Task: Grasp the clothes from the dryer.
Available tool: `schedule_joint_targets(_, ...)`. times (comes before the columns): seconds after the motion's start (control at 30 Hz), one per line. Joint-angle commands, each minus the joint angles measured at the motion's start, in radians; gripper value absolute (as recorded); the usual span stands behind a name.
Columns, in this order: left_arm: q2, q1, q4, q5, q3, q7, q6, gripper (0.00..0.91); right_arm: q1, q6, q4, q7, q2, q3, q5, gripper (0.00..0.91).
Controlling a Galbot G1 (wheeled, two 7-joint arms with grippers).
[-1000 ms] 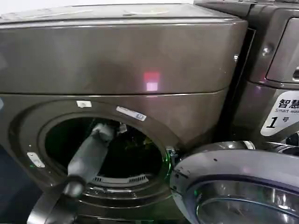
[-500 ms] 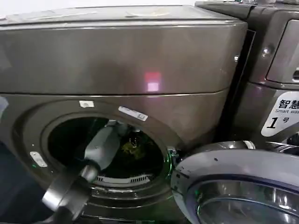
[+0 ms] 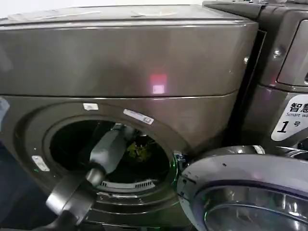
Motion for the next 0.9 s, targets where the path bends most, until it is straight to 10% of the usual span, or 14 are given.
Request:
schedule_joint_targets(0.03, 0.005, 0.011, -0.026, -0.08, -0.057, -0.013, 0.006, 0.0, 0.004, 0.0, 0.0, 0.001, 0.001, -0.006, -0.002, 0.907)
schedule_joint_targets(0.57, 0.08, 0.443, -0.674, -0.967, -0.424, -0.605, 0.239, 0.0, 0.065, 0.024, 0.013, -0.006, -0.002, -0.086, -0.024, 0.907)
schedule_joint_targets(0.9, -0.01, 0.664, -0.882, -1.043, -0.52, -0.874, -0.196, 0.0, 0.075, 0.093, 0.01, -0.037, 0.005, -0.105, -0.074, 0.907)
